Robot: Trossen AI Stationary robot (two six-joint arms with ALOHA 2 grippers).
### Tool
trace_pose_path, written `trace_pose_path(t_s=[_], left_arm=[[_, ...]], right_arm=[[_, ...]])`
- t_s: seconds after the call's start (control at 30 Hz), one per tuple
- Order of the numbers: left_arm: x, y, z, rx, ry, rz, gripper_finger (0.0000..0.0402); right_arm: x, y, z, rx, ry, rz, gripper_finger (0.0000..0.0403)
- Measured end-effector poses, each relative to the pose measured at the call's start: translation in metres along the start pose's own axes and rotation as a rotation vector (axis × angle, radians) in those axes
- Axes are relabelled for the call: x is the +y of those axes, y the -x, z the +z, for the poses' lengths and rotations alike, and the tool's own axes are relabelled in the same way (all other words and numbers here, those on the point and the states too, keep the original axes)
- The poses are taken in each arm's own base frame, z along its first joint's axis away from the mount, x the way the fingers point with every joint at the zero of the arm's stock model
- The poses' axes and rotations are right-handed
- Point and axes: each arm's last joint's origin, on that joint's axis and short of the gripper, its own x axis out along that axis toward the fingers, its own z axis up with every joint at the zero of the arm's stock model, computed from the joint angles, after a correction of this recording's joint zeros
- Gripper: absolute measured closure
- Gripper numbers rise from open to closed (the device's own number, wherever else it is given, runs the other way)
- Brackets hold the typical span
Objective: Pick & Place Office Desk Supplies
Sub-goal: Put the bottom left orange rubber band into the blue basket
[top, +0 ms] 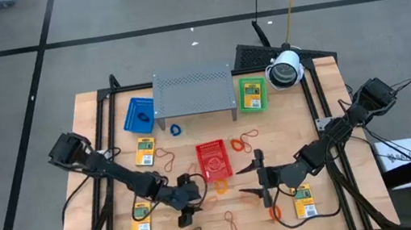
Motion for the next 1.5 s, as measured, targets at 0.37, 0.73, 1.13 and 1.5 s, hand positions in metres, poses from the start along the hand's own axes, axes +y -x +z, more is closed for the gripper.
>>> trace_pose_path(t_s=[0.37,0.73,1.13,1.5], left_arm=[[0.000,-0.009,-0.002,-0.014,-0.003,-0.020,0.0183],[0.004,-0.009,-0.007,0.017,-0.040,0.048,0.0183],[0.005,-0.009,-0.009,0.022,-0.079,0.083,0.0183],[0.004,-0.011,-0.011,0.031,-0.068,0.091,0.0184]], right_arm=[[-0.002,0.001,-0.004,0.008,-0.006,-0.006,0.0156],[-0.002,0.001,-0.005,0.008,-0.006,-0.007,0.0156],[-0.002,0.001,-0.005,0.009,-0.006,-0.007,0.0156],[-0.002,0.001,-0.005,0.009,-0.006,-0.007,0.0156]])
